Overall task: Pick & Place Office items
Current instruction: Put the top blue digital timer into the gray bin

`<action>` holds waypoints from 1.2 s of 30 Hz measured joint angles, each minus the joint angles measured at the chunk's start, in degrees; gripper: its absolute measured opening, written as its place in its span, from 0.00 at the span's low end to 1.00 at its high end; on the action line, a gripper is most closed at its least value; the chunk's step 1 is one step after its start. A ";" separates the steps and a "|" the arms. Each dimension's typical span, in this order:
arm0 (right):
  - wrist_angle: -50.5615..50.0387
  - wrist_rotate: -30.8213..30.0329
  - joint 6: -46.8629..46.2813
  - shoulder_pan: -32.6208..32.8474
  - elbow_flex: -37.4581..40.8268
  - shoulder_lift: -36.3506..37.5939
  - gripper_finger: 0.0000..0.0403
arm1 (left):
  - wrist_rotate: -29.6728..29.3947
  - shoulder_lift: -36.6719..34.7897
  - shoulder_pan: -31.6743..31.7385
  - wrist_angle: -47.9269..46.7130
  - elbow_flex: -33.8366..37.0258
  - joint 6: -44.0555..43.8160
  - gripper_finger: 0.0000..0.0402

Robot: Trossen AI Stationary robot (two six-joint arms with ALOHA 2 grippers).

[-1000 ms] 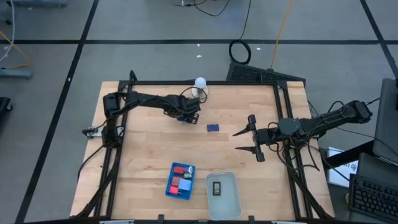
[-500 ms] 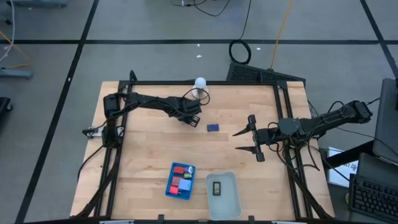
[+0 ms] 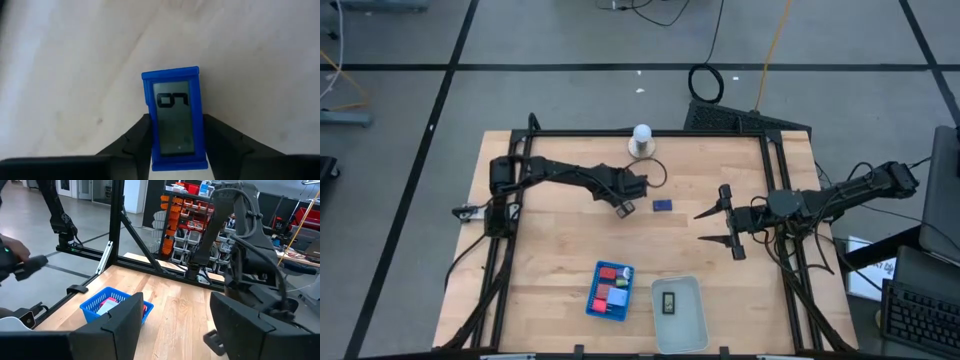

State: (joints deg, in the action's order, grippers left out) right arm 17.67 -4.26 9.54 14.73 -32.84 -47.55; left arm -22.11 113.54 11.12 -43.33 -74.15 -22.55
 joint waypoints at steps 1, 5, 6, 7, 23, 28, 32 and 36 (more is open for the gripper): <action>0.00 -0.02 0.00 -0.01 0.00 0.00 0.56 | -1.52 0.01 -0.60 -1.13 -0.67 0.59 0.35; -0.01 -0.06 0.02 0.00 0.00 0.00 0.55 | -7.59 -0.02 -3.25 -4.47 -3.49 3.31 0.34; -0.03 -0.08 0.06 -0.01 0.00 0.00 0.55 | -9.21 -0.02 -4.07 -5.36 -4.07 4.28 0.35; -0.05 -0.10 0.07 -0.01 0.00 0.00 0.55 | -10.58 -0.02 -5.10 -6.06 -4.61 5.52 0.36; -4.68 -8.06 -5.36 -0.10 0.00 -1.43 0.54 | -38.51 -0.22 -26.26 -6.59 -11.00 30.57 0.37; -4.08 -7.71 -8.34 -1.22 0.00 -5.67 0.53 | -51.50 -0.23 -31.20 -2.81 -11.00 39.29 0.44; 1.37 -7.73 -10.45 -2.79 0.00 -10.76 0.54 | -56.76 -0.24 -33.42 6.31 -11.02 49.79 0.39; 11.36 -7.57 -12.84 -4.04 0.00 -16.94 0.54 | -57.40 -0.24 -34.45 18.08 -11.02 61.88 0.35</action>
State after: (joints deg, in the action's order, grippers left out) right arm 29.04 -11.83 -3.30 10.69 -32.84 -64.49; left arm -79.50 113.30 -23.34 -25.25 -85.17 39.34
